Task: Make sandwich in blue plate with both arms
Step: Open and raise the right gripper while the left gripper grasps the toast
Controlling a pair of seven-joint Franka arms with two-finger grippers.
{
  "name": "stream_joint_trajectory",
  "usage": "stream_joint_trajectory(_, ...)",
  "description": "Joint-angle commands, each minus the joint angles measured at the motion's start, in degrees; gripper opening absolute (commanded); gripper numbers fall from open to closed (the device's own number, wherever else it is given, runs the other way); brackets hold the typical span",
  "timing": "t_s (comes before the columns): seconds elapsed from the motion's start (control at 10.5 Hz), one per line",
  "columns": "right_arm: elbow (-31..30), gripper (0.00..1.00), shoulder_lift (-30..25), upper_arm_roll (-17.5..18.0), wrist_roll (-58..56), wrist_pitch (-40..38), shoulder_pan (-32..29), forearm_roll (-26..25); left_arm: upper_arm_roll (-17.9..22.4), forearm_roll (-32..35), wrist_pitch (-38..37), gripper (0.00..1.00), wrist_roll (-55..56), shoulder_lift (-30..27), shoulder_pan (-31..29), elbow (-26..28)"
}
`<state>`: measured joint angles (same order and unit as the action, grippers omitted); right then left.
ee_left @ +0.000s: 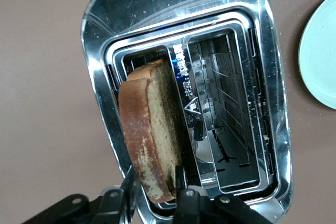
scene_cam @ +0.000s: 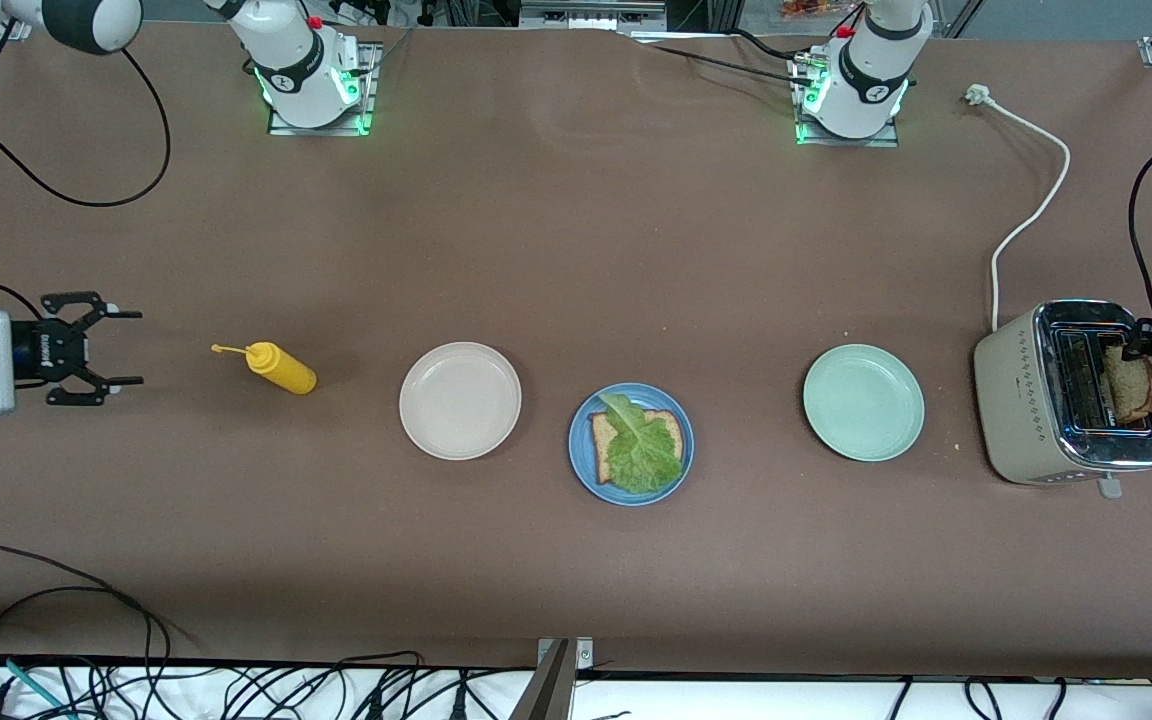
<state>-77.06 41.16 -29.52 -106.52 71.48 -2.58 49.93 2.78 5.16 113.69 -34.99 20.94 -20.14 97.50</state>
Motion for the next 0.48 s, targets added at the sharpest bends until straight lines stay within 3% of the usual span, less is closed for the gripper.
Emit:
stream_joint_trajectory(0.0, -0.7, 1.0, -10.4, 0.4, 20.0, -0.3, 5.5, -7.7, -0.2, -0.7, 0.0, 0.27, -1.7, 0.5, -0.7, -1.5)
stream_joint_trajectory(0.1, -0.8, 1.0, -13.1, 0.3, 27.3, -0.3, 8.3, -9.8, -0.2, -0.6, 0.0, 0.04, -1.7, 0.5, -0.7, -1.5)
stream_joint_trajectory(0.38, -0.7, 1.0, -18.0, 0.1, 44.9, 0.5, 14.9, -17.2, -0.3, -0.7, 0.0, 0.0, -1.6, 0.5, -0.6, -1.6)
